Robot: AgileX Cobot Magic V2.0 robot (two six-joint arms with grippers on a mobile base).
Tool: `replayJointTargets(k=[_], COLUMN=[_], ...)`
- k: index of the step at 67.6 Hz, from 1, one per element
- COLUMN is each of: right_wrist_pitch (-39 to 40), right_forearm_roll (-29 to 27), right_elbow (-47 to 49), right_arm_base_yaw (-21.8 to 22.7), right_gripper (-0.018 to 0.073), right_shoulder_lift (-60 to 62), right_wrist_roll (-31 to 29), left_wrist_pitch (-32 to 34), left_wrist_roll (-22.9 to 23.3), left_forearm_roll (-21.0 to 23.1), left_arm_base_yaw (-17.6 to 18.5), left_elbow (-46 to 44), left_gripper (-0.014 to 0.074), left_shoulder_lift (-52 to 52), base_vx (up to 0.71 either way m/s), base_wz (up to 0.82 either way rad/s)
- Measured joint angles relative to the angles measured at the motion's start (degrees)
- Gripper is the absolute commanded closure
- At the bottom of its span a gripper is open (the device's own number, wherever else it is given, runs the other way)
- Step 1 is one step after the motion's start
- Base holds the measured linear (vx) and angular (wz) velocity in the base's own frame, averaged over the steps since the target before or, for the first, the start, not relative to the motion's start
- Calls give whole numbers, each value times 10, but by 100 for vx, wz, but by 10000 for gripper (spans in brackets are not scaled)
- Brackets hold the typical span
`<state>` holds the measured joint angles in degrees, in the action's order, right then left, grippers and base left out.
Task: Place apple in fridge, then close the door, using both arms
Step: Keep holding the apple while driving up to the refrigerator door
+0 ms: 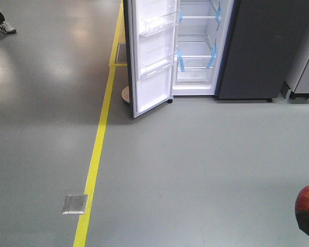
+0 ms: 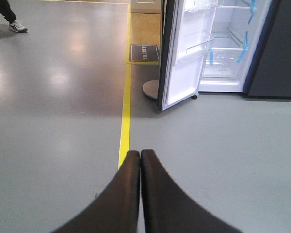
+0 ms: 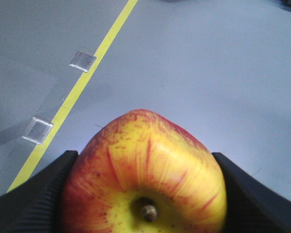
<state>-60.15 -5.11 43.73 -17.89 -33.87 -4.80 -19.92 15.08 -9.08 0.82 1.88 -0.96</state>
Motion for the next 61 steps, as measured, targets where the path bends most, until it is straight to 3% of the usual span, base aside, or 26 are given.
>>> replayJointTargets(k=[61], right_wrist_pitch=[0], right_forearm_roll=[0], right_elbow=[0], right_arm_base_yaw=[0], right_gripper=[448], right_shoulder_lift=[0], right_wrist_roll=[0], left_wrist_pitch=[0], left_wrist_roll=[0], left_forearm_roll=[0], left_arm_base_yaw=[0], left_elbow=[0], left_gripper=[603], left_shoulder_lift=[0], base_vx=[29], base_wz=[1])
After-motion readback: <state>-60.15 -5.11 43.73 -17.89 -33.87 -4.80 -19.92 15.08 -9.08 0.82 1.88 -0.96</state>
